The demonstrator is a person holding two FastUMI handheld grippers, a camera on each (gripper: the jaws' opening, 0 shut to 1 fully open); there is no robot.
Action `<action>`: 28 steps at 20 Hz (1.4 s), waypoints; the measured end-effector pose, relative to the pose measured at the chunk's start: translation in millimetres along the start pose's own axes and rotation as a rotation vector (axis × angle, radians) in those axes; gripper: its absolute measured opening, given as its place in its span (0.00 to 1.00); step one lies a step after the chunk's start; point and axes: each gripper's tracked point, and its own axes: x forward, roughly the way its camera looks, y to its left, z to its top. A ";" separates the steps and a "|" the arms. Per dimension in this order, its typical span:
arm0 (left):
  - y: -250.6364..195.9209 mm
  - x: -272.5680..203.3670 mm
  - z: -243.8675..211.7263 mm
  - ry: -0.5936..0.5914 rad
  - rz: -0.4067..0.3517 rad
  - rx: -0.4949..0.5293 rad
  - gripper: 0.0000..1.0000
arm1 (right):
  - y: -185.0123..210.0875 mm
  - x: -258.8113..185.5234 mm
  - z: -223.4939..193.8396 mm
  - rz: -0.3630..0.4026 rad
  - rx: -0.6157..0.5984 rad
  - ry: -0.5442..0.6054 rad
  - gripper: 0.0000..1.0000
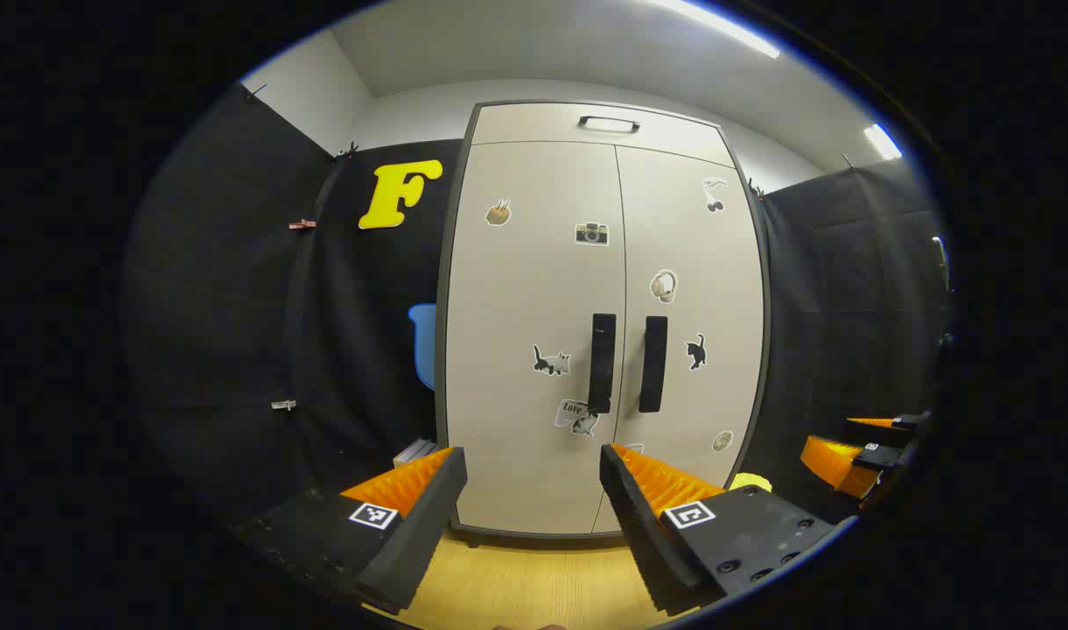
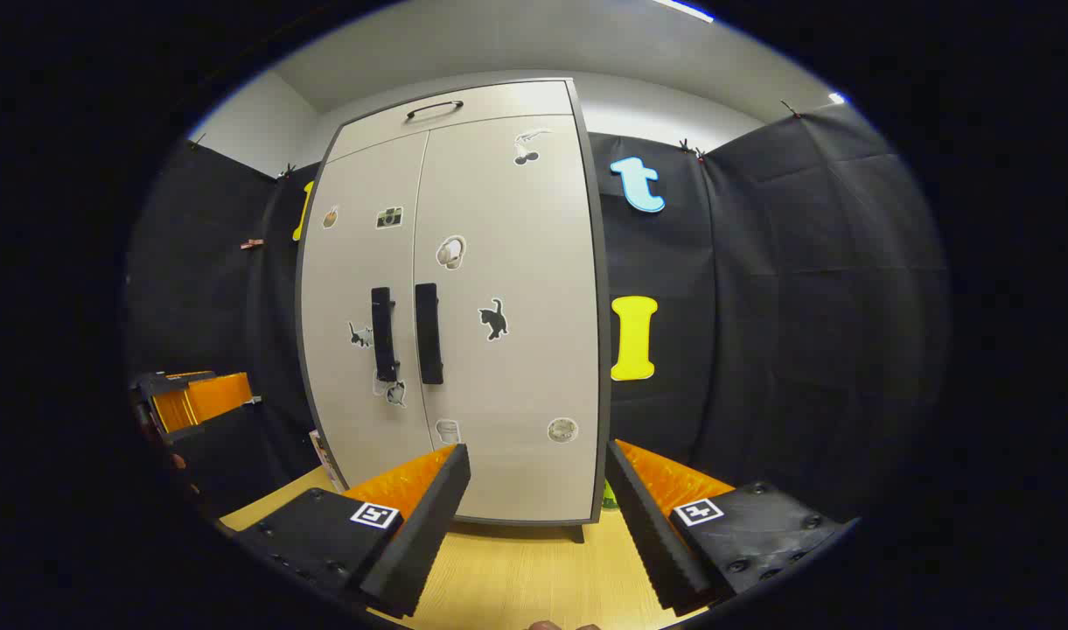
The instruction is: Open the right door of the double-door shoe cabinet with the right hand, and open the left door with the left hand.
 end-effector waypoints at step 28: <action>27.9 -31.6 -36.6 0.051 -0.062 -0.004 0.95 | 62.1 -3.4 -5.9 0.003 -0.044 0.045 0.98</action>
